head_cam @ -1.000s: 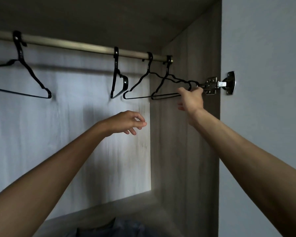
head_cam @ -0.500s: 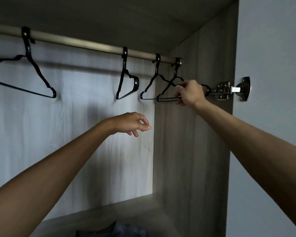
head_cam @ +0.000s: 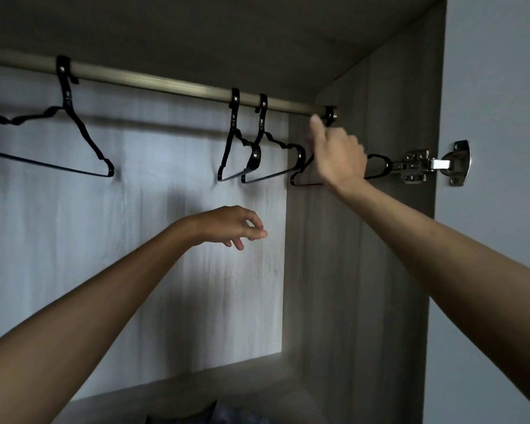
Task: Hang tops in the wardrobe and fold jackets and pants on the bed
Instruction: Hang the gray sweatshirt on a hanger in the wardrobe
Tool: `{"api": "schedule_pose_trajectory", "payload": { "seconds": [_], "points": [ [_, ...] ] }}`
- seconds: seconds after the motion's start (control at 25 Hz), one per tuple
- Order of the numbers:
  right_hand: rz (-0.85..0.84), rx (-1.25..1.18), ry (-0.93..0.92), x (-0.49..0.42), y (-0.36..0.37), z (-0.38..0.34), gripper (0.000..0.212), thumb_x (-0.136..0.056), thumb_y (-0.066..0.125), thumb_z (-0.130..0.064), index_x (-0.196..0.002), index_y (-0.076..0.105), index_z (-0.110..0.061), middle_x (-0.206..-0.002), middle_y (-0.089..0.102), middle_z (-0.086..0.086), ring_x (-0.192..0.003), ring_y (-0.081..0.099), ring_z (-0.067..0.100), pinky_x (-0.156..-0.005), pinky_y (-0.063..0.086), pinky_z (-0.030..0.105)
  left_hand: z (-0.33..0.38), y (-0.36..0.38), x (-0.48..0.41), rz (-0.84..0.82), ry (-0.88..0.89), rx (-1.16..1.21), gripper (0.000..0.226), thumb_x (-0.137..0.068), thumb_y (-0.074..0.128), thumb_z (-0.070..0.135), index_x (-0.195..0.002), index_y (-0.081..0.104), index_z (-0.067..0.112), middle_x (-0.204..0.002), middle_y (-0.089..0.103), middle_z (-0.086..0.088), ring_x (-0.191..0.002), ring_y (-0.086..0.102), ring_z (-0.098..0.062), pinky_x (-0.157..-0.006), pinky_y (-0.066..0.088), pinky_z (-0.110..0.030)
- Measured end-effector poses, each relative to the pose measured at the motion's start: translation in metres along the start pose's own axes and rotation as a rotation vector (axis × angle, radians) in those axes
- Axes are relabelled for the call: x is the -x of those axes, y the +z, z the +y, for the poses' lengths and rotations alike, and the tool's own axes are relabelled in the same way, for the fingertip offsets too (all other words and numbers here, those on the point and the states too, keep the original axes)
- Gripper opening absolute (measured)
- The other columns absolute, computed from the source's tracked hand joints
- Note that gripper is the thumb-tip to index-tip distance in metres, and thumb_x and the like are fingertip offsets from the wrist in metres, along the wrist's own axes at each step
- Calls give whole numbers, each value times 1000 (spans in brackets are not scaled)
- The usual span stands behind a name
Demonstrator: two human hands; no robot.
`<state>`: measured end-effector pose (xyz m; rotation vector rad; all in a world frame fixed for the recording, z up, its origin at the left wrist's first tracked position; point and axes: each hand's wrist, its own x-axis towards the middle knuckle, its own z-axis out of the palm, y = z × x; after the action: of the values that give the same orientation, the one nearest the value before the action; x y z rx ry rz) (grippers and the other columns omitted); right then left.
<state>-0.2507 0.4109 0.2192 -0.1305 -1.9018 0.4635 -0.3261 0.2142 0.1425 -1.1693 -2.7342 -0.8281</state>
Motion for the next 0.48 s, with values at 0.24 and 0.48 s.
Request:
{"api": "schedule_pose_trajectory", "payload": {
  "seconds": [0.24,0.48],
  "points": [
    [-71,783,-54,-40,-16,59,36,-93,45,-13,-127,56,-5,-128,58,20,-123,50,36,-103,34,41,-1,2,-1,-12,-4,-6,33,-93,60,47,-117,62,24,-112,68,3,-92,71,-17,-93,53,-38],
    [-217,725,-7,-49,-13,56,36,-95,42,-8,-127,58,-4,-129,58,20,-121,55,38,-95,43,40,-4,2,-3,-38,-1,-18,35,-93,60,48,-118,62,24,-111,68,4,-91,71,-15,-93,54,-37]
  ]
}}
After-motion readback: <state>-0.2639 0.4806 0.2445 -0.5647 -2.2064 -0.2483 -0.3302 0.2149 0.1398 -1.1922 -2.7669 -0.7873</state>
